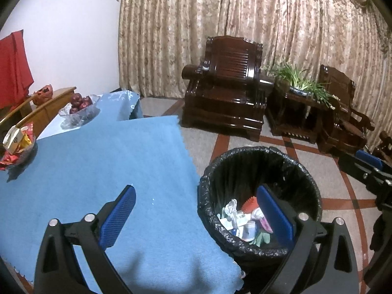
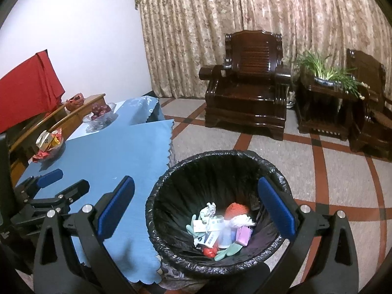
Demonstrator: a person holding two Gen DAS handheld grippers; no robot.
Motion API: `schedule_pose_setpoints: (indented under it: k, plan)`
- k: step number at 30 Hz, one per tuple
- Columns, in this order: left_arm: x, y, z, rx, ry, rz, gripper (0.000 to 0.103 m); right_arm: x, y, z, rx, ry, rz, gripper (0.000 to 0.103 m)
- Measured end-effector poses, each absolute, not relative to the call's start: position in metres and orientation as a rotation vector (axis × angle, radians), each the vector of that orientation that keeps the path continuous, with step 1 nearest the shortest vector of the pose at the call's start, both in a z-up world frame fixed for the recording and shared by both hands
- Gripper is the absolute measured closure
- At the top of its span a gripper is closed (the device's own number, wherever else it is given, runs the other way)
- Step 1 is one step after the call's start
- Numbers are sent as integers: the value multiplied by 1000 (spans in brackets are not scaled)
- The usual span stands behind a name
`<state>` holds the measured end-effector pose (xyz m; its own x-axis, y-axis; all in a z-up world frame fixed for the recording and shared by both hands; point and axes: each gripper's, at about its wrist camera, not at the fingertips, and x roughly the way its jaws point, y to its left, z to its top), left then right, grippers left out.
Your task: Collect trash
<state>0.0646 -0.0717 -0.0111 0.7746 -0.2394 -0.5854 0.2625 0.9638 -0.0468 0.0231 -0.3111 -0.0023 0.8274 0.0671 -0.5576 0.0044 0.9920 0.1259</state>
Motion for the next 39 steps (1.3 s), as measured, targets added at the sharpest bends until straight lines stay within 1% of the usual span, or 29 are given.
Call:
schedule_pose_setpoints:
  k: [15, 39]
  plan:
    - [51, -59, 6, 31, 579, -239, 6, 20, -289, 11, 80, 583, 63, 5]
    - [47, -53, 10, 26, 564, -226, 6, 23, -281, 10, 70, 575, 77, 5]
